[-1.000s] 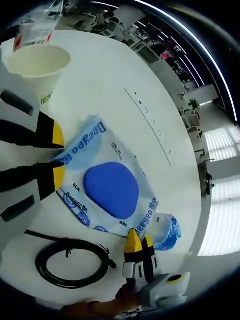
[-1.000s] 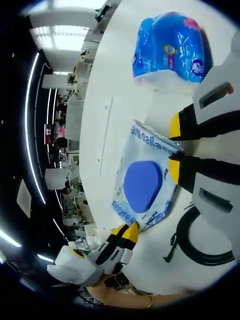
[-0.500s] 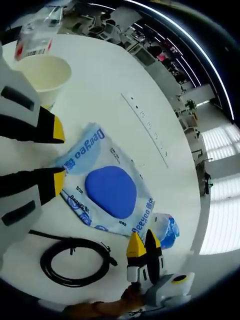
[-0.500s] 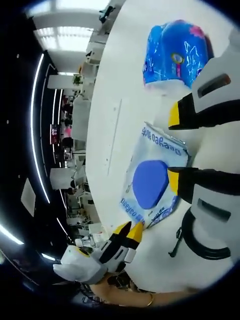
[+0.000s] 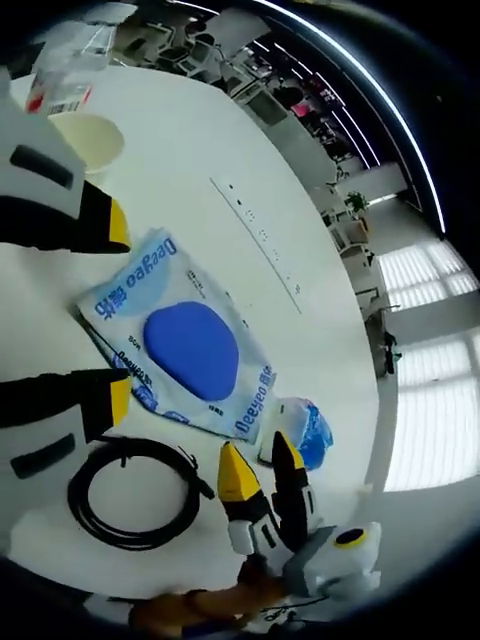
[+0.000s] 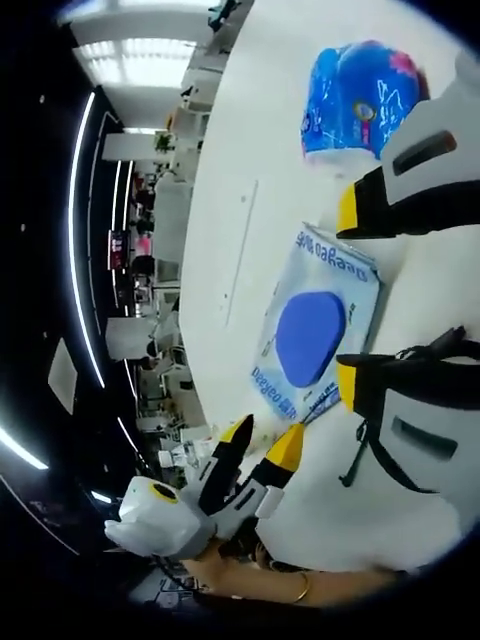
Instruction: Arrange the tabletop items into an orderly group along one side of the table until the central work area is clear of visible clutter.
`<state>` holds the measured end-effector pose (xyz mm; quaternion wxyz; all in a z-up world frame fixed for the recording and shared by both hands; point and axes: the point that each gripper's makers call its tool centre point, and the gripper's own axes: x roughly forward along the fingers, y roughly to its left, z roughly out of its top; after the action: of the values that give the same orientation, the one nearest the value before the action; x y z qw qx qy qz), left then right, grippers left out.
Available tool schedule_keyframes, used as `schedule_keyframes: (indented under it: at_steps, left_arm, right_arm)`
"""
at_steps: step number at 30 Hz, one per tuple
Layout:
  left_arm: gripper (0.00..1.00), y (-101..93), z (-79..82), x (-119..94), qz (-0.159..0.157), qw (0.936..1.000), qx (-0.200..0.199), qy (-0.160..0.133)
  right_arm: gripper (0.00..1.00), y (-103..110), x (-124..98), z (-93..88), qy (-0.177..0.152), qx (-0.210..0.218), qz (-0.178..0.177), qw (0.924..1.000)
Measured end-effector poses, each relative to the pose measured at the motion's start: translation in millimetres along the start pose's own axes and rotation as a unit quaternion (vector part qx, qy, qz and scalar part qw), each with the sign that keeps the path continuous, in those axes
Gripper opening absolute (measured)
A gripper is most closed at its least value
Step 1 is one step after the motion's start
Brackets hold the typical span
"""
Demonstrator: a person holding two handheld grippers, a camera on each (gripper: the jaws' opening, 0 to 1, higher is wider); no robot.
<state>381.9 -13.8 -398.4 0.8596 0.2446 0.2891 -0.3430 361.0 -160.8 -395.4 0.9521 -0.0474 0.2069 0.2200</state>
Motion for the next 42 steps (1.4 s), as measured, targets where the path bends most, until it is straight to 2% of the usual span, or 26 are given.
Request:
schedule_keyframes:
  at_steps: [4,8,12,15,18,21,26,32,35,36,42]
  left_arm:
    - [0.52,-3.9,-4.4,-8,-0.013,0.9997,-0.014,-0.017]
    - [0.55,-7.7,-9.6,-19,-0.018,0.9986,-0.037,-0.035]
    - [0.64,-15.4,-12.9,-28,-0.026,0.9968,-0.052,-0.054]
    - [0.70,-24.6,-13.5,-40,-0.035,0.9941,-0.066,-0.079]
    - [0.76,-31.0,-14.3,-48,-0.039,0.9925,-0.063,-0.097]
    - [0.78,-38.2,-16.0,-58,-0.040,0.9901,-0.063,-0.119]
    - [0.84,-49.4,-21.8,-70,-0.042,0.9850,-0.076,-0.149]
    - [0.94,-58.3,-40.5,-78,-0.039,0.9858,-0.072,-0.147]
    - [0.95,-59.3,-45.7,-78,-0.035,0.9857,-0.073,-0.148]
    - [0.95,-60.4,-56.5,-81,-0.028,0.9862,-0.074,-0.145]
    - [0.96,-61.0,-69.5,-102,-0.033,0.9759,-0.128,-0.174]
  right_arm:
    - [0.49,7,-8,5.7,-0.007,-0.008,0.004,0.9999]
    - [0.54,15,-17,4.2,0.000,-0.020,0.006,0.9998]
    - [0.59,22,-27,3.2,0.000,-0.023,0.012,0.9997]
    - [0.63,27,-36,1.4,-0.005,-0.026,0.011,0.9996]
    - [0.69,33,-42,0.1,-0.008,-0.029,0.015,0.9994]
    - [0.72,41,-50,0.3,-0.018,-0.031,0.023,0.9991]
    - [0.83,49,-58,-4.9,-0.017,-0.036,0.029,0.9988]
    - [0.90,53,-70,-12.4,-0.019,-0.037,0.022,0.9989]
    - [0.91,53,-73,-11.9,-0.023,-0.032,0.017,0.9991]
    - [0.93,56,-80,-11.6,-0.032,-0.034,0.016,0.9988]
    - [0.99,60,-92,-13.7,-0.039,-0.034,0.016,0.9985]
